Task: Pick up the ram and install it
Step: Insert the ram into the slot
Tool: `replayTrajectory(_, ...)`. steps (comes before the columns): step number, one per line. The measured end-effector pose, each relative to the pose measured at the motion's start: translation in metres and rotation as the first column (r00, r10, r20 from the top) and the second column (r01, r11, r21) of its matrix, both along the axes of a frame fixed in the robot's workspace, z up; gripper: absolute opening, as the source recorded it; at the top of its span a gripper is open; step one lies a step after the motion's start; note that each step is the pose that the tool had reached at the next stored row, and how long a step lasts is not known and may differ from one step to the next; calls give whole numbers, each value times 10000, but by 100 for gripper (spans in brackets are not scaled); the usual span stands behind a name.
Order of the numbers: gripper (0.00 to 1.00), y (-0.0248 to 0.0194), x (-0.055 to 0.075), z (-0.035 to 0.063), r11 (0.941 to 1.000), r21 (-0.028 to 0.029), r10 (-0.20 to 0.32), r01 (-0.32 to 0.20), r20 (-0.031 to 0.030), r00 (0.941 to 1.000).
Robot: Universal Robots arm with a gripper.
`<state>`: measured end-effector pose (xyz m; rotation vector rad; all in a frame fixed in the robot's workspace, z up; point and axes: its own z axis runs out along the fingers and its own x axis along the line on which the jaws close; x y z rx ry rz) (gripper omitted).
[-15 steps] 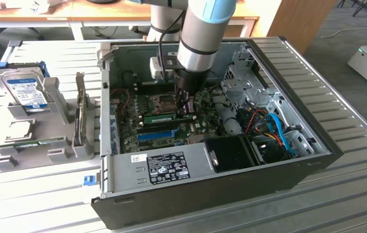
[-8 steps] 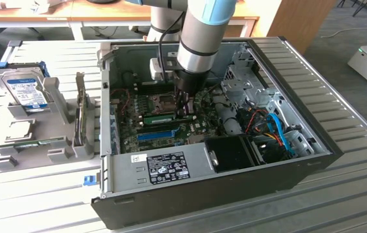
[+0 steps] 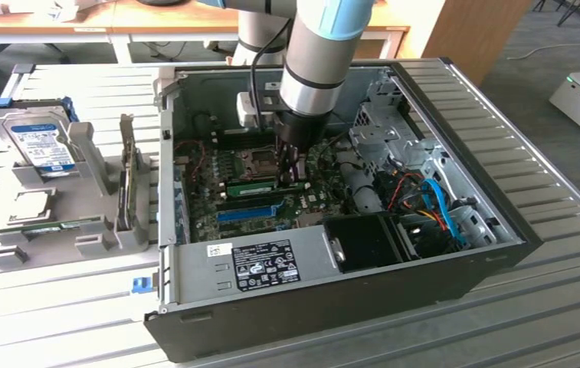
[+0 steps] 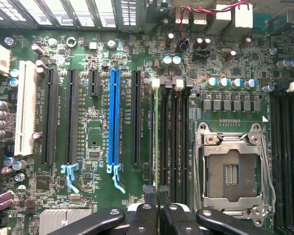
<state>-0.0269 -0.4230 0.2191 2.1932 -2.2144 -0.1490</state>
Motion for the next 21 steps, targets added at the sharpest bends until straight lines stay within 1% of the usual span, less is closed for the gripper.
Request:
replayTrajectory(3, 14, 1, 1, -3, 10000, 21, 1, -1, 5, 10000)
replayTrajectory(4, 20, 1, 0, -2, 10000, 21, 0, 0, 2, 10000)
replayTrajectory(6, 20, 0, 0, 0, 10000, 17, 1, -1, 0, 10000)
replayTrajectory(7, 26, 0, 0, 0, 10000, 16, 0, 0, 0, 10000)
replayTrajectory(11, 26, -1, 0, 8, 10000, 13, 0, 0, -1, 10000)
replayTrajectory(12, 26, 0, 0, 51, 10000, 15, 0, 0, 0, 10000)
replayTrajectory(18, 26, 0, 0, 198, 10000, 16, 1, -1, 0, 10000)
replayTrajectory(19, 26, 0, 0, 263, 10000, 17, 1, -1, 0, 10000)
replayTrajectory(21, 26, 0, 0, 328, 10000, 16, 1, -1, 0, 10000)
